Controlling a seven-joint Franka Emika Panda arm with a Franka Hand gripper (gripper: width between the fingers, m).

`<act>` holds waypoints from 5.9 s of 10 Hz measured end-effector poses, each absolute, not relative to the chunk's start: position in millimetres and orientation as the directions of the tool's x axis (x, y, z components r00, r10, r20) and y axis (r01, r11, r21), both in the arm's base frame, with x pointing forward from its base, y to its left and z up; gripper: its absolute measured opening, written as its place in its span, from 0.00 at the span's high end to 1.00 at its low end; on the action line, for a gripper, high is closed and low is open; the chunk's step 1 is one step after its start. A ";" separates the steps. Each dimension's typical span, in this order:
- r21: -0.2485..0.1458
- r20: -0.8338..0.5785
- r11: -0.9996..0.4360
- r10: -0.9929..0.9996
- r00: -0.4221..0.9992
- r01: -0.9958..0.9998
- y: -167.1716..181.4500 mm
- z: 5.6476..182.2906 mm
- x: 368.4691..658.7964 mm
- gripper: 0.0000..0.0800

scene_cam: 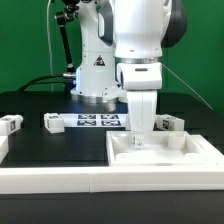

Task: Assemble square table

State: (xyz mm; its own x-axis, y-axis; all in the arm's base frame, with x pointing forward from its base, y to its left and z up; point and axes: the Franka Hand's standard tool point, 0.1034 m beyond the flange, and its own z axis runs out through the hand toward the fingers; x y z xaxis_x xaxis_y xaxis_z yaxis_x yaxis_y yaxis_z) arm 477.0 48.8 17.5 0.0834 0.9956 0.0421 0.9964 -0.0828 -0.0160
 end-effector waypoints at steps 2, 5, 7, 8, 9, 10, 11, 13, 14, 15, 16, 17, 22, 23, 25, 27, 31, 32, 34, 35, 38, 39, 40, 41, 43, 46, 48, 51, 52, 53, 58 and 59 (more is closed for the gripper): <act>0.006 0.038 -0.112 0.993 0.112 0.994 49.4 36.2 473.4 0.19; 0.015 0.035 -0.213 0.977 0.213 0.977 59.5 54.8 455.6 0.19; 0.007 0.033 -0.233 0.972 0.232 0.973 59.1 52.8 452.8 0.19; 0.006 0.033 -0.245 0.969 0.244 0.970 59.1 52.6 452.6 0.19; 0.004 0.033 -0.261 0.965 0.261 0.965 59.0 52.1 452.3 0.19; 0.001 0.033 -0.317 0.948 0.317 0.948 59.3 51.8 452.1 0.19; -0.001 0.034 -0.379 0.925 0.379 0.925 60.7 51.7 451.8 0.19; -0.010 0.045 -0.652 0.757 0.652 0.758 82.7 51.5 447.5 0.19; -0.024 0.044 -0.750 0.660 0.750 0.661 92.1 50.4 445.1 0.19; -0.030 0.041 -0.783 0.620 0.784 0.621 97.3 48.4 443.9 0.19; -0.035 0.040 -0.817 0.575 0.817 0.576 97.0 48.3 443.9 0.19; -0.039 0.038 -0.845 0.532 0.846 0.533 97.4 48.2 443.8 0.19; -0.046 0.048 -0.899 0.433 0.900 0.435 133.8 45.7 433.2 0.19; -0.047 0.049 -0.896 0.439 0.897 0.441 137.7 46.1 434.5 0.19; -0.049 0.033 -0.894 0.445 0.895 0.446 140.3 46.4 435.0 0.19; -0.063 -0.058 -0.892 0.452 0.890 0.448 140.6 45.6 428.9 0.19; -0.075 -0.283 -0.911 0.409 0.868 0.405 153.5 45.0 416.4 0.19; -0.080 -0.318 -0.910 0.409 0.855 0.406 155.1 43.4 416.2 0.19; -0.097 -0.434 -0.912 0.400 0.807 0.399 152.4 37.3 408.7 0.19; -0.103 -0.469 -0.912 0.397 0.789 0.398 153.6 37.6 409.3 0.19; -0.111 -0.593 -0.916 0.371 0.715 0.385 155.0 33.3 401.5 0.19; -0.111 -0.620 -0.918 0.364 0.695 0.381 155.1 30.0 395.4 0.19; -0.115 -0.664 -0.918 0.356 0.658 0.380 155.8 29.1 391.0 0.19; -0.120 -0.701 -0.917 0.350 0.622 0.380 157.5 27.4 387.9 0.19; -0.136 -0.777 -0.917 0.334 0.533 0.376 159.6 22.1 383.9 0.19; -0.148 -0.810 -0.918 0.325 0.488 0.367 159.2 16.0 385.0 0.19; -0.148 -0.794 -0.917 0.333 0.509 0.370 161.4 11.9 388.1 0.19; -0.148 -0.781 -0.916 0.340 0.524 0.373 163.1 4.7 385.1 0.19; -0.148 -0.777 -0.916 0.341 0.528 0.373 163.5 3.8 385.7 0.19; -0.148 -0.777 -0.916 0.341 0.529 0.373 163.5 3.7 385.7 0.19; -0.152 -0.776 -0.915 0.344 0.528 0.374 163.4 3.8 386.2 0.56; -0.155 -0.775 -0.915 0.347 0.529 0.373 162.9 4.1 387.3 0.64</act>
Offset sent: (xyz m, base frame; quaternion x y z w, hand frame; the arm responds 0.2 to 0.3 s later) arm -0.0215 0.0122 0.0325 -0.0421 -0.0165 0.0726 0.9963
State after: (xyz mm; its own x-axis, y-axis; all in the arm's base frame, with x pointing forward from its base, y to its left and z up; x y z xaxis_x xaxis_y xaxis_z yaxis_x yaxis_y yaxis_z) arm 387.3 162.9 4.1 0.5289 0.3465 -0.7747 0.3729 -0.9149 -0.1547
